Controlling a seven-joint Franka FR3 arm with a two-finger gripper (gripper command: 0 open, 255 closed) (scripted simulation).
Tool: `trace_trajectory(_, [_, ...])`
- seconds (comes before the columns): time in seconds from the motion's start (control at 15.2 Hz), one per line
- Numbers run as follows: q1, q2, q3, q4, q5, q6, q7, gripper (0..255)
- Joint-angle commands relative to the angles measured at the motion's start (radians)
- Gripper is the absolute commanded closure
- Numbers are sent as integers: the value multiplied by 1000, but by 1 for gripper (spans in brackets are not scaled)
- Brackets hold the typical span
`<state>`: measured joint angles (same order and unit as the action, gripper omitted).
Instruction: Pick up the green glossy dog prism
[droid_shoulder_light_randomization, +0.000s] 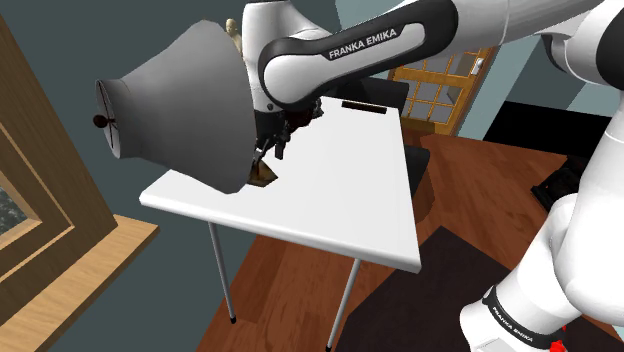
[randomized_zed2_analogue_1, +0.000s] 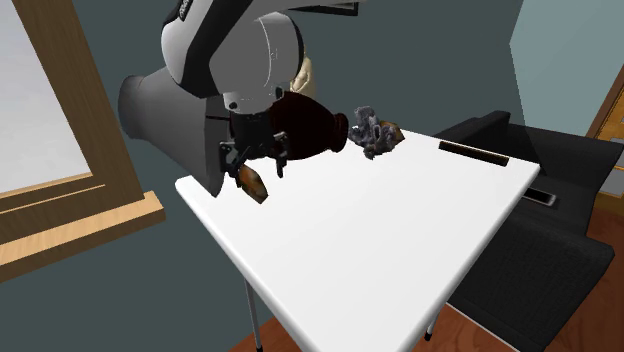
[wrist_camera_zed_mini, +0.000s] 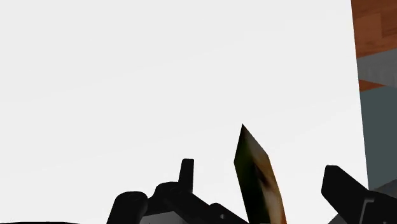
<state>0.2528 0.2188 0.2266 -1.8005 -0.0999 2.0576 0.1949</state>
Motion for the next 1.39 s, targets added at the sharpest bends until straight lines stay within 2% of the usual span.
trace_trajectory(0.0, [3, 15, 1, -16, -6, 26, 6, 0])
trace_trajectory(0.13, [4, 17, 0, -20, -7, 33, 7, 0])
trace_trajectory(0.2, [3, 14, 0, -21, -6, 31, 5, 255])
trace_trajectory(0.79, [4, 17, 0, -20, -7, 33, 7, 255])
trace_trajectory(1.32, [3, -12, 3, 49, 5, -66, -4, 255])
